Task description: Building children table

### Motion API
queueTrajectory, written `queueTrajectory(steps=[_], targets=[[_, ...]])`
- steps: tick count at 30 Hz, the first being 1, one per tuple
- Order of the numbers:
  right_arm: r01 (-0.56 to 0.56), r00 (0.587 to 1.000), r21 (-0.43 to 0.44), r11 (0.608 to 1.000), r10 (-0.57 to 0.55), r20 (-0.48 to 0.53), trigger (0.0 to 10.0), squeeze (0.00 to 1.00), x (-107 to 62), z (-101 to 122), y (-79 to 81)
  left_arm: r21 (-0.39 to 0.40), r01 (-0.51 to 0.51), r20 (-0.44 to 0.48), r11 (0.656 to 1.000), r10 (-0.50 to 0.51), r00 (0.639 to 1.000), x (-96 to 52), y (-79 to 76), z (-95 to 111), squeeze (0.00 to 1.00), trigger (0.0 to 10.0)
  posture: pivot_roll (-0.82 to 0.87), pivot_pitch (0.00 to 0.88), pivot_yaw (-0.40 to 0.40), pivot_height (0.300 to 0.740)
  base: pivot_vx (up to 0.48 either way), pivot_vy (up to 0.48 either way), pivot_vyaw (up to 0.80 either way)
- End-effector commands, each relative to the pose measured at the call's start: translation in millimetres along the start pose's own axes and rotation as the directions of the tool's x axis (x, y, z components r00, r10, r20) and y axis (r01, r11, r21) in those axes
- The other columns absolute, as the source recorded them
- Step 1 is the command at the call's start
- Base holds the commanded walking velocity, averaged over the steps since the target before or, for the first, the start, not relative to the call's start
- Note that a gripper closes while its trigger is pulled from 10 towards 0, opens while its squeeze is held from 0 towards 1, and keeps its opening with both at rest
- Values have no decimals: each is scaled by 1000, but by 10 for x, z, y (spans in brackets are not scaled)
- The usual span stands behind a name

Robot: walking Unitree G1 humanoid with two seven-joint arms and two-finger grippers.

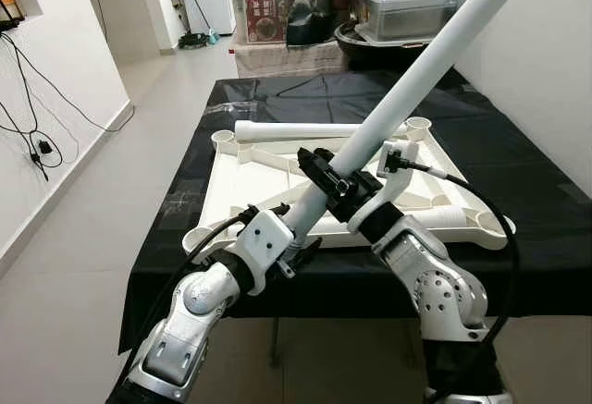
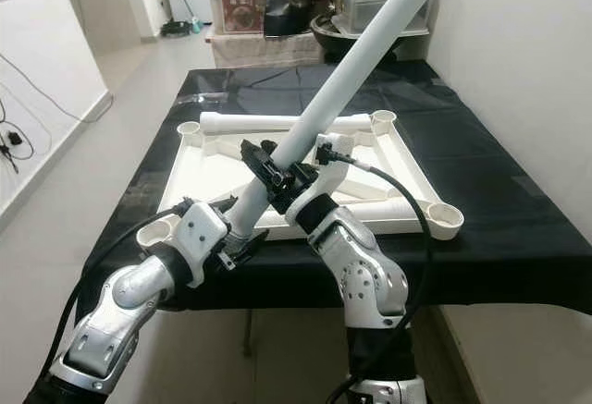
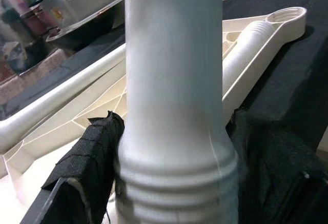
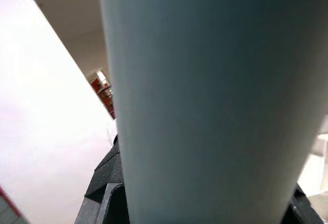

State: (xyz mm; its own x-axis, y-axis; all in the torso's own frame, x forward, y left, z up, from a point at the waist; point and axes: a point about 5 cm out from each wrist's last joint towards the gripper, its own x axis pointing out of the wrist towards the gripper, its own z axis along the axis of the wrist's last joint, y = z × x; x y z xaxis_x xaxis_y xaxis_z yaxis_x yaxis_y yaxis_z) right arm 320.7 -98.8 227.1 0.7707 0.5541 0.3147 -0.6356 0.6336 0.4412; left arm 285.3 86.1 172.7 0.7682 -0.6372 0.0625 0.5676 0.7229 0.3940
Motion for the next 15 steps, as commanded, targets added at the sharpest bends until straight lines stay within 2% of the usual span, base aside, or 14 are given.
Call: queueTrajectory(steps=[1,2,5,8,9,10,11,12,13,14,15], targets=[[25,999,-27,999,-24,42,0,0,24,75,-23,-5,-8,-19,1000,8,1000,-29,17,-24,0,10000,27,0,8,740,0,0,0],[79,995,-56,995,-75,66,0,0,23,129,-98,-8,-24,-26,1000,24,999,-43,27,-31,0,10000,27,0,8,740,0,0,0],[125,989,-79,989,-117,91,0,0,22,181,-163,-14,-44,-40,999,43,998,-63,40,-58,0,10000,28,0,9,740,0,0,0],[229,968,-150,962,-209,141,0,0,9,290,-290,-56,-127,-75,990,123,990,-124,97,-133,0,10000,31,0,9,740,0,0,0],[267,960,-208,941,-239,148,7020,0,-5,311,-323,-73,-156,-87,985,150,985,-143,113,-149,0,10000,35,0,7,740,0,0,0],[267,960,-208,941,-239,148,7020,0,-5,311,-323,-73,-156,-87,985,150,985,-143,113,-149,0,10000,35,0,7,740,0,0,0],[288,955,-264,920,-256,151,10000,0,-20,317,-341,-87,-186,-93,979,177,980,-165,122,-158,0,10000,35,0,7,740,0,0,0],[288,955,-264,920,-256,151,10000,0,-20,317,-341,-87,-186,-93,979,177,980,-165,122,-158,0,10000,35,0,7,740,0,0,0],[312,949,-338,888,-275,153,10000,0,-43,302,-349,-102,-213,-105,972,202,974,-189,118,-173,0,10000,37,0,7,740,0,0,0],[312,949,-338,888,-275,153,10000,0,-43,302,-349,-102,-213,-105,972,202,974,-189,118,-173,0,10000,37,0,7,740,0,0,0],[322,946,-384,865,-284,155,10000,0,-57,288,-351,-111,-229,-114,967,216,970,-205,112,-182,0,10000,37,0,7,740,0,0,0]])
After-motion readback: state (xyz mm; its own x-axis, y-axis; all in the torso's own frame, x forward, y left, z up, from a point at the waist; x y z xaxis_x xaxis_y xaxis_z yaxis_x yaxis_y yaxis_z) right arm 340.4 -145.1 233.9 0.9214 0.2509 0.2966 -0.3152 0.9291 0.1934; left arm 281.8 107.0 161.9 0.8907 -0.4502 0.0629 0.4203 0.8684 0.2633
